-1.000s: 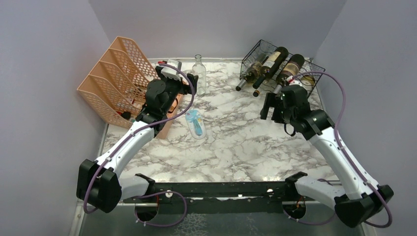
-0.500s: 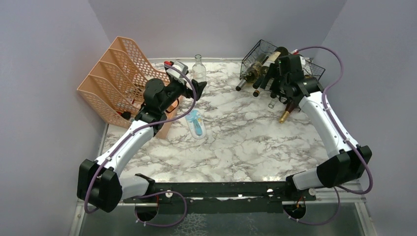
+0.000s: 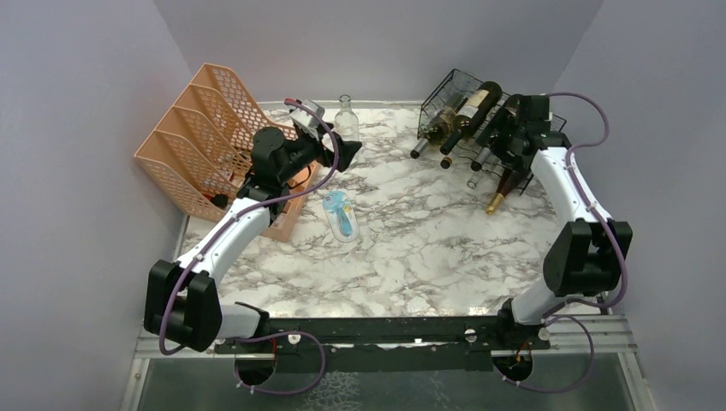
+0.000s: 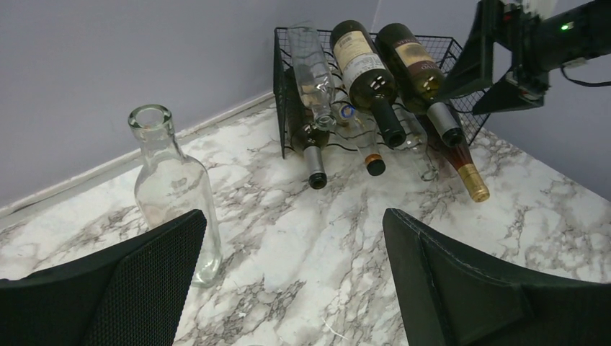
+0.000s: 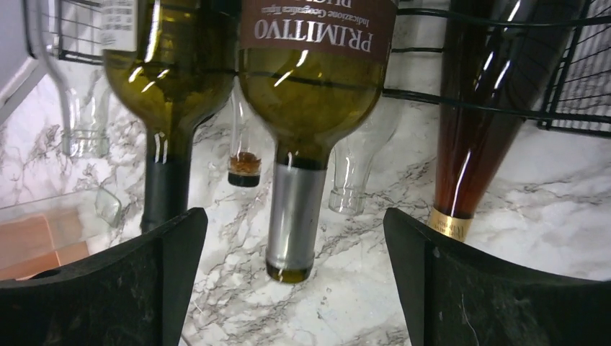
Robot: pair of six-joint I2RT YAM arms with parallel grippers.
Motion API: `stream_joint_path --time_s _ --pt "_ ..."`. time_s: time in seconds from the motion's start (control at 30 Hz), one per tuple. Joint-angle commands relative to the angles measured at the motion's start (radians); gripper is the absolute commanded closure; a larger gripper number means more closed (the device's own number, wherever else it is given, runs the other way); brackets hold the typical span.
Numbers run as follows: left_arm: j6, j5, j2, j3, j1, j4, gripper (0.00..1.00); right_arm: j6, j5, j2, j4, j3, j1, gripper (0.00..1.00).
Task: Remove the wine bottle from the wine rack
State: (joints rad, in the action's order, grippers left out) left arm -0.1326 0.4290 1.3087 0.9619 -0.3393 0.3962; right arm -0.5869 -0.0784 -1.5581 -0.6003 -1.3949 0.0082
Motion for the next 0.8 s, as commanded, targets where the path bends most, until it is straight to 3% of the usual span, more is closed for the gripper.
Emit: stream_joint_path --time_s 0.0,0.17,0.3,0.77 --pt "-0.033 0.071 0.017 0.036 0.006 0.041 0.0 -0.006 0.155 -0.079 0.111 0.02 -0.031 0.08" --pt "-0.039 0.088 0.033 0.04 0.006 0.041 0.0 -0.057 0.204 -0.141 0.167 0.032 -0.033 0.1" --pt "-0.044 0.097 0.047 0.043 0.007 0.042 0.0 -0.116 0.237 -0.177 0.225 0.053 -0.033 0.2" --pt "-0.05 0.1 0.055 0.046 0.011 0.041 0.0 -0.214 0.274 -0.14 0.408 0.203 -0.06 0.29"
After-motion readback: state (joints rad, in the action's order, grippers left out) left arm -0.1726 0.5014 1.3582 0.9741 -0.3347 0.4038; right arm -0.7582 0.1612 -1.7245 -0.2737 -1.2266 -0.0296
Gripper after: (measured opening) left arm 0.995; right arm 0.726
